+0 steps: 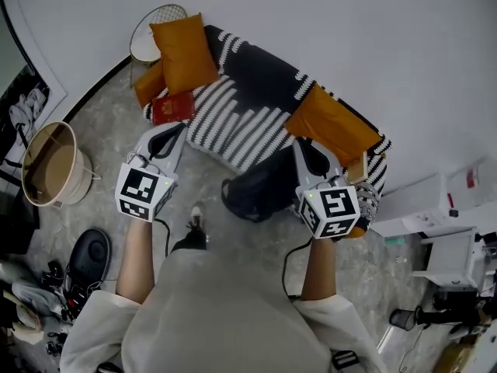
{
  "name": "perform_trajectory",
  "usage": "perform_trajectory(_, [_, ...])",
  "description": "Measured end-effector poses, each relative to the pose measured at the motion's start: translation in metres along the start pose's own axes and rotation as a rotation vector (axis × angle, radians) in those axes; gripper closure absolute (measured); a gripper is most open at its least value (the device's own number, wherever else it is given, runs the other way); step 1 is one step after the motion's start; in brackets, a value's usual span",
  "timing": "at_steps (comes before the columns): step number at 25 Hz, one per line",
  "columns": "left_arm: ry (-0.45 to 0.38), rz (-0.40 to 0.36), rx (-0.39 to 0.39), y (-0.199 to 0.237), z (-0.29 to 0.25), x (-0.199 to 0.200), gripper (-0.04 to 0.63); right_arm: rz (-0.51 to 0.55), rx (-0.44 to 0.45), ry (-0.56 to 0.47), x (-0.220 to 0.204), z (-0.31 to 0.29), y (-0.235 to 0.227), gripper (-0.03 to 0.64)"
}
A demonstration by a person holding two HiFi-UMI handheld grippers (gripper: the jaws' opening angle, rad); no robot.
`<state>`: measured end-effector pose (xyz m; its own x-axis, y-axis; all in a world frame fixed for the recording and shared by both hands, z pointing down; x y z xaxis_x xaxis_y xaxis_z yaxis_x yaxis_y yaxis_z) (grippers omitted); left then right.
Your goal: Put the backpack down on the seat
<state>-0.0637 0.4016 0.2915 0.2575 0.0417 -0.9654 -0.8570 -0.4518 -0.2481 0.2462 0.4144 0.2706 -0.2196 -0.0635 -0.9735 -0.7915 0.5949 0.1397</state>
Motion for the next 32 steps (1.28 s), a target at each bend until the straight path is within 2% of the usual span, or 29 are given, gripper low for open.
perform_trajectory(11, [0.012,-0.006,-0.049,0.094,-0.118,-0.004,0.591,-0.026,-0.027,-0.02,0.033,-0.133,-0.057,0.607])
perform_trajectory(19, [0.04,0.046,-0.101,0.151,-0.185,-0.027,0.591,-0.058,-0.033,0.003,0.036,-0.222,-0.088,0.607])
perform_trajectory(27, [0.043,0.046,-0.129,0.191,-0.224,-0.043,0.591,-0.094,-0.087,-0.005,0.035,-0.272,-0.103,0.607])
perform_trajectory(32, [0.036,0.039,-0.132,0.201,-0.232,-0.047,0.591,-0.086,-0.076,-0.006,0.037,-0.286,-0.098,0.607])
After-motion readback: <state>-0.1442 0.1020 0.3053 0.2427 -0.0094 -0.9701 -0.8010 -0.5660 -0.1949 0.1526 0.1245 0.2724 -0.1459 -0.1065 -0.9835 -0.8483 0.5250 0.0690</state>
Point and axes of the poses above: the fingertips, and each gripper's own axes: z backward along the fingers, y to its left, x out of its top, the point moved 9 cm from there along z, backward along the fingers, and after that the axes turned 6 degrees about x, right-handed, at the moved point
